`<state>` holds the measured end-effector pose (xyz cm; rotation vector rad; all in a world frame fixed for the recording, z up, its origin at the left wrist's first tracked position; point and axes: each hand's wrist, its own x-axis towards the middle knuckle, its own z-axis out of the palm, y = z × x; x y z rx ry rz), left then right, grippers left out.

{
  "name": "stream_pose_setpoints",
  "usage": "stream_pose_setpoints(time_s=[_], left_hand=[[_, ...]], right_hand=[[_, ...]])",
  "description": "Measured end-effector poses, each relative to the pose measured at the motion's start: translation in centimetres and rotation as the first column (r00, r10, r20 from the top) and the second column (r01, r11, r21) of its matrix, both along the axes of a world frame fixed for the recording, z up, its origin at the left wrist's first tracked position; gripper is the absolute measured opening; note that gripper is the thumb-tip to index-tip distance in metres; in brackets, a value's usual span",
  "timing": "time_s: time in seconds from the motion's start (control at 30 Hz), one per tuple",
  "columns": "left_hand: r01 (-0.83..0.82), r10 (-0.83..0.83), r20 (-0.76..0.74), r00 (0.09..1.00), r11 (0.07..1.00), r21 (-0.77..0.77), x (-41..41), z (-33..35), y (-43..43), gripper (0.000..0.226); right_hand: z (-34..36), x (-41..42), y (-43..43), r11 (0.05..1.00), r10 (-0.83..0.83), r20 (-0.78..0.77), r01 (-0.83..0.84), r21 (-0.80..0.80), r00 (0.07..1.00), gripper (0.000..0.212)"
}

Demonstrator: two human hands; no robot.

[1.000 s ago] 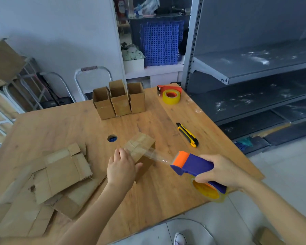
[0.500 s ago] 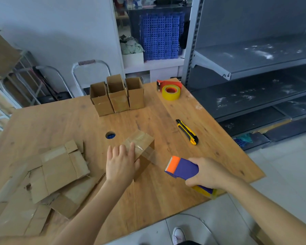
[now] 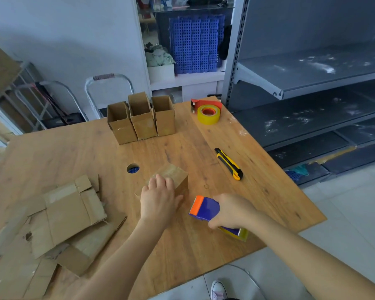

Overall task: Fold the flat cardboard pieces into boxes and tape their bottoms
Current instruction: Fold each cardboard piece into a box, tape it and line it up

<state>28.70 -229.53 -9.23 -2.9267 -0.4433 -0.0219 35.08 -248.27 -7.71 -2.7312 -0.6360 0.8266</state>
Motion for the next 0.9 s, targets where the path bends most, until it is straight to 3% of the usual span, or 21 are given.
stream_pose_setpoints(time_s=[0.1, 0.3, 0.47, 0.9], left_hand=[[-0.014, 0.014, -0.035, 0.999, 1.000, 0.005, 0.6, 0.5, -0.2, 0.050], [-0.026, 0.026, -0.006, 1.000, 0.992, -0.123, 1.0, -1.2, 0.1, 0.081], [-0.040, 0.032, -0.064, 0.997, 0.992, -0.122, 1.4, -1.3, 0.2, 0.078], [-0.031, 0.024, -0.052, 0.998, 0.990, -0.134, 1.3, -1.0, 0.1, 0.079]], right_hand=[[-0.6, 0.4, 1.0, 1.000, -0.013, -0.033, 0.013, 0.012, 0.999, 0.033], [-0.8, 1.2, 3.0, 0.999, -0.038, -0.092, 0.038, 0.004, 0.995, 0.035], [-0.6, 1.6, 4.5, 0.997, -0.081, -0.092, 0.079, -0.024, 0.992, 0.043], [-1.3, 1.1, 4.5, 0.965, -0.207, -0.215, 0.235, 0.113, 0.954, 0.040]])
